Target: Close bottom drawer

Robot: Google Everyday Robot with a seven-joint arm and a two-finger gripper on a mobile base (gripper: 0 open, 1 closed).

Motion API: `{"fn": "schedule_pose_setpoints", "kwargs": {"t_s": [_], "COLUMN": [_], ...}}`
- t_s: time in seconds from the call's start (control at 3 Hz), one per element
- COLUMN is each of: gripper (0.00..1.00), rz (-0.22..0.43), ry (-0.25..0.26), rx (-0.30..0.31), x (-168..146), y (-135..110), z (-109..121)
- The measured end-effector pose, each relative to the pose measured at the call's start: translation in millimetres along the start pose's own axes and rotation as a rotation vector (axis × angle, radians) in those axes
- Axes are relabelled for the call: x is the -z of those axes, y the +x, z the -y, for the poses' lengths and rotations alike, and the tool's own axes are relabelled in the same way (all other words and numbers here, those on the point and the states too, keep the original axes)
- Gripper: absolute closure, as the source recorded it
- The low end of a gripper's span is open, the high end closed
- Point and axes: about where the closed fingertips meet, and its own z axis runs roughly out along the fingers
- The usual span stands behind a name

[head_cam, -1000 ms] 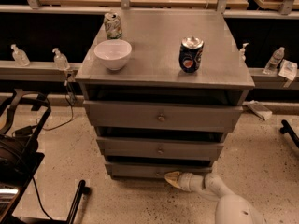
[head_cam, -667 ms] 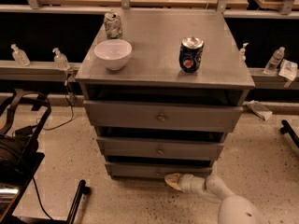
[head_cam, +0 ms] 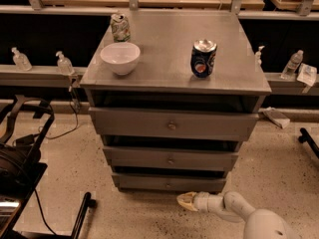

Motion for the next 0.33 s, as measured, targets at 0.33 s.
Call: {"fn": "schedule_pose_setpoints", "kwargs": {"t_s": [0.33], "gripper": [1.0], "rz": [0.041], "ry": [0.006], "rx": [-0.056], "x": [34.9], "y": [-9.3], "z": [-5.0]}}
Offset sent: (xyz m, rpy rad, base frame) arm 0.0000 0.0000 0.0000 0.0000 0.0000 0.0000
